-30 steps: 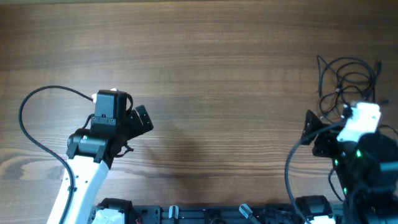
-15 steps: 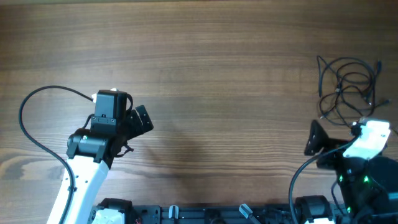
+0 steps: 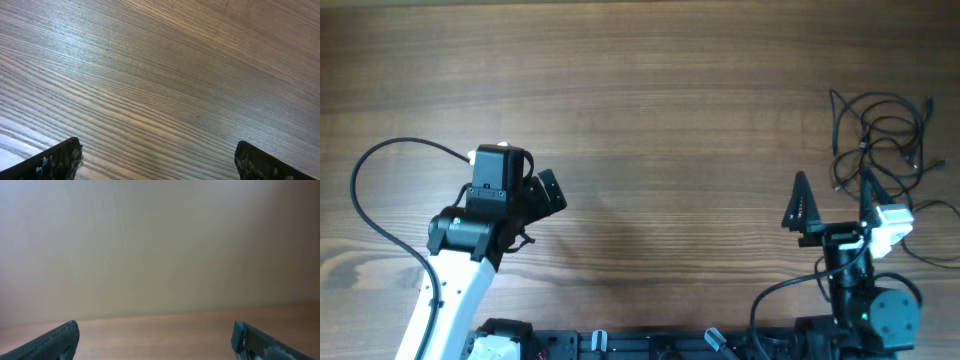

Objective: Untangle cables

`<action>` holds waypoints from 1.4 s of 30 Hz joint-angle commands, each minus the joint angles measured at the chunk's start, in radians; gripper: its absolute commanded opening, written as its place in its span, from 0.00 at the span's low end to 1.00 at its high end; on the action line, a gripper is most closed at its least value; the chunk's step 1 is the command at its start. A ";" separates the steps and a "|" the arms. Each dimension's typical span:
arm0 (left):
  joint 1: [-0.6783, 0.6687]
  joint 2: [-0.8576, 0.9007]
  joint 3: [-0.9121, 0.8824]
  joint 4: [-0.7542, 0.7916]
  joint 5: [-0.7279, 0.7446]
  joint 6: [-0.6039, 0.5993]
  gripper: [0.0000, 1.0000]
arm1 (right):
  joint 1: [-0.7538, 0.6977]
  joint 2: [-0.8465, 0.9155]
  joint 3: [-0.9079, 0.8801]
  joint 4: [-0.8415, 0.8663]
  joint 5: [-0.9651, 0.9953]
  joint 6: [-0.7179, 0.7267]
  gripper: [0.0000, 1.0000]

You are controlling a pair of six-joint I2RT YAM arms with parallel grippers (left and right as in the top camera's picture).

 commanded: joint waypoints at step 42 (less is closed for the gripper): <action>-0.003 0.000 -0.004 0.002 0.005 -0.009 1.00 | 0.002 -0.077 -0.253 -0.008 -0.025 -0.288 1.00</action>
